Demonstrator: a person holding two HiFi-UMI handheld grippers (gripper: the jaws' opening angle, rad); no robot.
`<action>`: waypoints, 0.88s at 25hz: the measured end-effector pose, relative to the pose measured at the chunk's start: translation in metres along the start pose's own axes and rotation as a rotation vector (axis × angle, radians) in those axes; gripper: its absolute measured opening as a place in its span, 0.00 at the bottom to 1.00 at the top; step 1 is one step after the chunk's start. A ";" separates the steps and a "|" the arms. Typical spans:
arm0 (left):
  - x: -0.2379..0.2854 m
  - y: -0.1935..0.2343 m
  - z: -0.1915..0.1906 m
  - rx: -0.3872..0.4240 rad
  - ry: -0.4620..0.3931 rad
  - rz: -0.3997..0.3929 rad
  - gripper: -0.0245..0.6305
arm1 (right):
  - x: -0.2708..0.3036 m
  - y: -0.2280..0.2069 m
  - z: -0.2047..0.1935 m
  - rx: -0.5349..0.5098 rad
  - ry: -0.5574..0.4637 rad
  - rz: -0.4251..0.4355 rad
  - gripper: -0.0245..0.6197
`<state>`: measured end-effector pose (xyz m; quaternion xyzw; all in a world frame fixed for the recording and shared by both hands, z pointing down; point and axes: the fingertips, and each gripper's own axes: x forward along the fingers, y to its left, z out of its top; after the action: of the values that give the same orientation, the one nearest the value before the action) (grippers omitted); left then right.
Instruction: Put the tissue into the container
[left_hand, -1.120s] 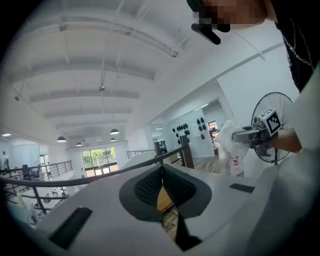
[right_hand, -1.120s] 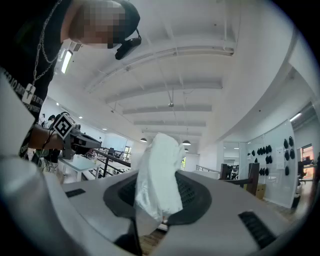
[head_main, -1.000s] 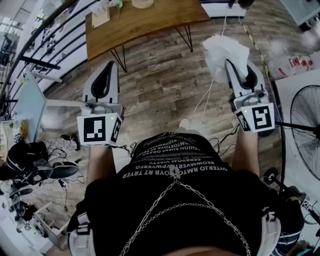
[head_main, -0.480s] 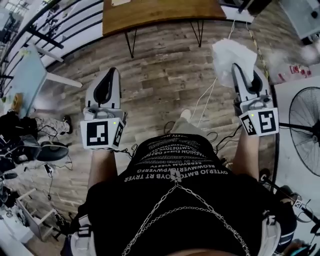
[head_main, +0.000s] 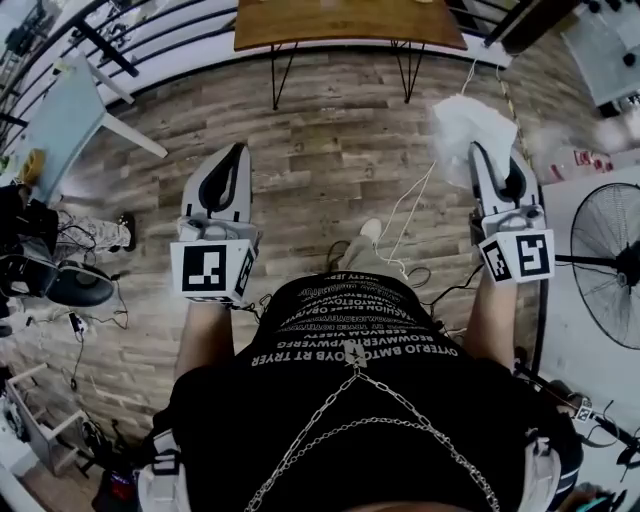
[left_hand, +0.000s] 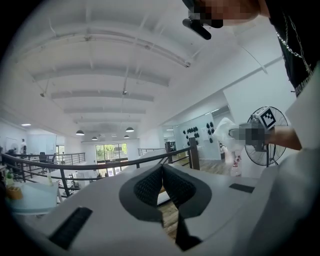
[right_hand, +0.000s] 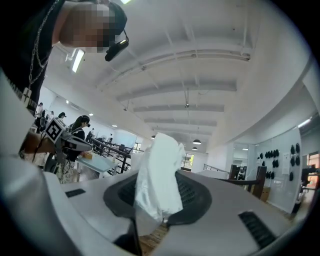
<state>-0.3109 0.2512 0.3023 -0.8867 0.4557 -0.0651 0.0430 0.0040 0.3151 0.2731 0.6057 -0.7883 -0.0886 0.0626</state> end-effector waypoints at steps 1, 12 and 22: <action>-0.006 0.002 0.000 -0.003 -0.005 0.003 0.08 | -0.004 0.004 0.004 -0.019 0.004 -0.008 0.23; -0.036 0.015 0.010 -0.027 -0.045 -0.012 0.08 | -0.018 0.034 0.031 -0.051 0.011 -0.018 0.23; 0.000 0.010 0.005 -0.010 -0.033 -0.010 0.08 | 0.014 0.010 0.020 0.018 -0.024 0.002 0.23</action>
<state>-0.3185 0.2454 0.2960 -0.8902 0.4508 -0.0483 0.0456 -0.0133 0.3052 0.2558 0.6042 -0.7905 -0.0886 0.0480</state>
